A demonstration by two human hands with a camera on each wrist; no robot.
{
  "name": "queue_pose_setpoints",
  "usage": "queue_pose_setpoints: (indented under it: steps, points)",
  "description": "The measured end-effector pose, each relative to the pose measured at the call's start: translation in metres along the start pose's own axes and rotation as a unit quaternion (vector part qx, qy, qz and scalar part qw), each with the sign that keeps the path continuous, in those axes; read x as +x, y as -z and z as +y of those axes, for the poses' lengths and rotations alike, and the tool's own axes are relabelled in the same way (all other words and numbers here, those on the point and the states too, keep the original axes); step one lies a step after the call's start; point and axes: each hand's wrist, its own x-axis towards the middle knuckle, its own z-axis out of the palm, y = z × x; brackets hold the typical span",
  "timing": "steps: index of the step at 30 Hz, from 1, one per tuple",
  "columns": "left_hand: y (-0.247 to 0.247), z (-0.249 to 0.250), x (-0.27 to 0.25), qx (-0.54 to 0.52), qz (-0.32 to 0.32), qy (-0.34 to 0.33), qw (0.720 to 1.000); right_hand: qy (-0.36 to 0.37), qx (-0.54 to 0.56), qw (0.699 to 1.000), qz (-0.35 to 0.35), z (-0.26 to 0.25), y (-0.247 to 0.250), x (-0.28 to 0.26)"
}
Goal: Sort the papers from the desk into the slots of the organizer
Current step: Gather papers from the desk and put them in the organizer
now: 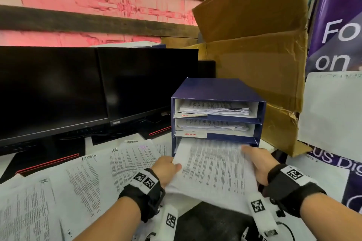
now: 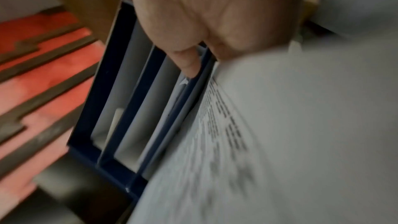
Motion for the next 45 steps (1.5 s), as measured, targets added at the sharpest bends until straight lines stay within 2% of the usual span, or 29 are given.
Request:
queue_pose_setpoints:
  steps: [2, 4, 6, 8, 10, 12, 14, 16, 18, 21, 23, 27, 29, 31, 33, 35, 37, 38, 41, 42, 43, 45]
  points:
    - [-0.001, 0.007, 0.006, -0.044, 0.050, -0.003, 0.998, -0.016, -0.084, 0.995, -0.044, 0.002, -0.003, -0.014]
    - [-0.003, 0.016, 0.010, -0.070, 0.092, 0.006, 0.993, -0.046, -0.217, 0.972, -0.075, 0.000, 0.002, -0.029]
    - [-0.005, 0.026, 0.012, -0.102, 0.120, 0.012, 0.987, -0.045, -0.250, 0.964, -0.083, -0.002, 0.010, -0.034]
    - [-0.008, 0.032, 0.014, -0.169, 0.132, 0.021, 0.976, -0.027, -0.173, 0.983, -0.057, -0.005, 0.013, -0.024]
    - [-0.011, 0.039, 0.014, -0.283, 0.092, 0.043, 0.954, -0.021, -0.046, 0.999, -0.008, -0.007, 0.009, -0.012]
    - [-0.011, 0.042, 0.012, -0.326, 0.043, 0.051, 0.943, -0.022, 0.098, 0.995, 0.001, -0.006, -0.001, -0.004]
    - [-0.009, 0.039, 0.013, -0.343, 0.023, 0.043, 0.938, -0.014, 0.199, 0.980, -0.018, -0.004, -0.012, 0.003]
    - [-0.008, 0.034, 0.017, -0.358, 0.021, 0.026, 0.933, 0.012, 0.222, 0.974, -0.036, -0.001, -0.021, 0.003]
    - [-0.007, 0.030, 0.017, -0.361, 0.013, 0.001, 0.932, 0.042, 0.168, 0.984, -0.042, 0.003, -0.029, 0.003]
    - [-0.008, 0.026, 0.025, -0.288, 0.014, -0.050, 0.956, 0.068, 0.031, 0.996, -0.047, 0.007, -0.037, 0.000]
    - [-0.010, 0.029, 0.021, -0.232, 0.009, -0.066, 0.970, 0.084, -0.067, 0.993, -0.045, 0.007, -0.040, -0.001]
    - [-0.006, 0.031, 0.015, -0.179, 0.040, -0.066, 0.981, 0.078, -0.180, 0.977, -0.079, 0.002, -0.047, -0.006]
    - [0.006, 0.030, 0.006, -0.133, 0.033, -0.048, 0.989, 0.075, -0.220, 0.966, -0.110, 0.001, -0.054, -0.009]
    - [0.023, 0.025, -0.002, -0.025, 0.024, -0.035, 0.999, 0.082, -0.256, 0.954, -0.134, -0.001, -0.064, -0.010]
    - [0.045, 0.015, -0.008, 0.093, 0.030, -0.023, 0.995, 0.089, -0.290, 0.939, -0.160, 0.000, -0.079, -0.011]
    - [0.069, 0.000, -0.010, 0.195, 0.054, 0.017, 0.979, 0.102, -0.353, 0.909, -0.197, 0.003, -0.099, -0.014]
    - [0.095, -0.020, -0.014, 0.246, 0.081, 0.066, 0.964, 0.126, -0.436, 0.859, -0.238, 0.009, -0.123, -0.016]
    - [0.106, -0.032, -0.014, 0.255, 0.095, 0.097, 0.958, 0.140, -0.483, 0.825, -0.256, 0.012, -0.134, -0.017]
    - [0.132, -0.065, -0.019, 0.232, 0.138, 0.170, 0.948, 0.200, -0.638, 0.692, -0.272, 0.020, -0.161, -0.016]
    - [0.138, -0.072, -0.021, 0.221, 0.144, 0.185, 0.947, 0.207, -0.669, 0.659, -0.275, 0.022, -0.167, -0.014]
    - [0.143, -0.077, -0.022, 0.215, 0.138, 0.198, 0.946, 0.202, -0.685, 0.640, -0.283, 0.025, -0.172, -0.013]
    - [0.151, -0.084, -0.024, 0.176, 0.138, 0.201, 0.954, 0.190, -0.699, 0.624, -0.293, 0.030, -0.180, -0.009]
